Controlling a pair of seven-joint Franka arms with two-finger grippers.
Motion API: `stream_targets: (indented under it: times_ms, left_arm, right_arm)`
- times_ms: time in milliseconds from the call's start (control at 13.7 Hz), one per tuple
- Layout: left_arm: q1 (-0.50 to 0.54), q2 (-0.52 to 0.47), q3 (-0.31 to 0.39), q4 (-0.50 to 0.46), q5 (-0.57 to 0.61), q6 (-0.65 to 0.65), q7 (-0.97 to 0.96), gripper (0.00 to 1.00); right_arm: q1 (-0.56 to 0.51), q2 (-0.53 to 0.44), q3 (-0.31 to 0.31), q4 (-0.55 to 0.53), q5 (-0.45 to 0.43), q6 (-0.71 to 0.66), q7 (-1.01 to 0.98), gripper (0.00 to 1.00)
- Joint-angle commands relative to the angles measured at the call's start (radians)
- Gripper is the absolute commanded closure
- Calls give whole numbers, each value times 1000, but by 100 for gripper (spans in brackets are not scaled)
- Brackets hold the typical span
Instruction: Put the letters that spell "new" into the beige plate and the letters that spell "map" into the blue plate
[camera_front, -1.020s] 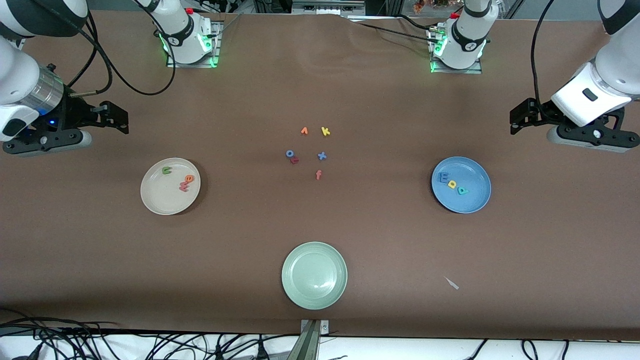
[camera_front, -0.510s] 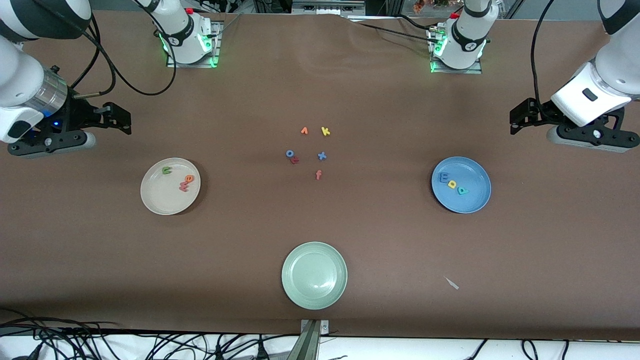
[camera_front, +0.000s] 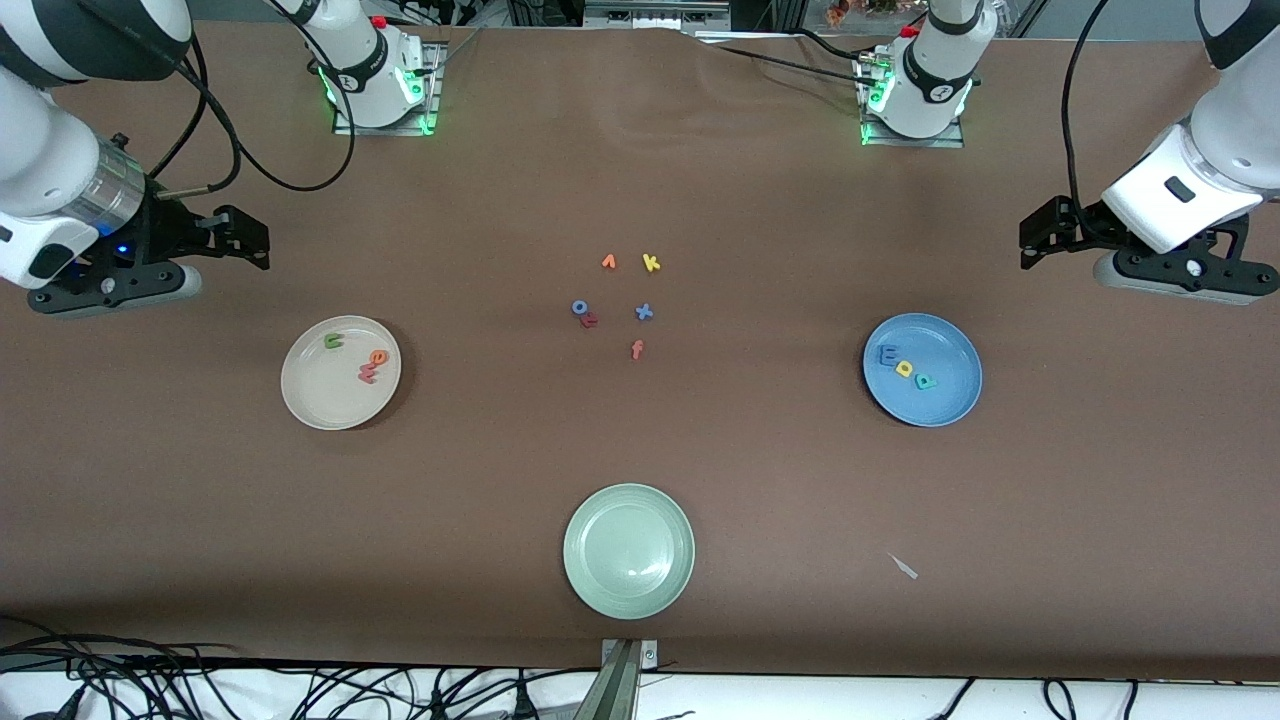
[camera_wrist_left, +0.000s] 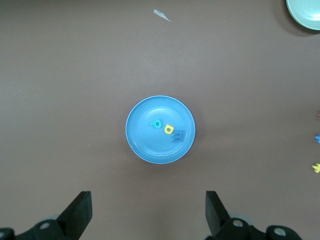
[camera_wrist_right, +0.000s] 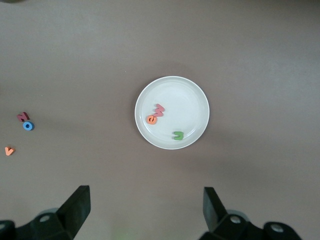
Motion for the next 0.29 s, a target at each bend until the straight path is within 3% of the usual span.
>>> stream_targets:
  times_ms: [0, 219]
  left_arm:
    - [-5, 12, 1, 31, 0, -22, 1, 0]
    - [-5, 12, 1, 31, 0, -22, 1, 0]
  right_arm:
    - [0, 6, 0, 5, -1, 4, -11, 0]
    - [2, 6, 0, 8, -1, 5, -11, 0]
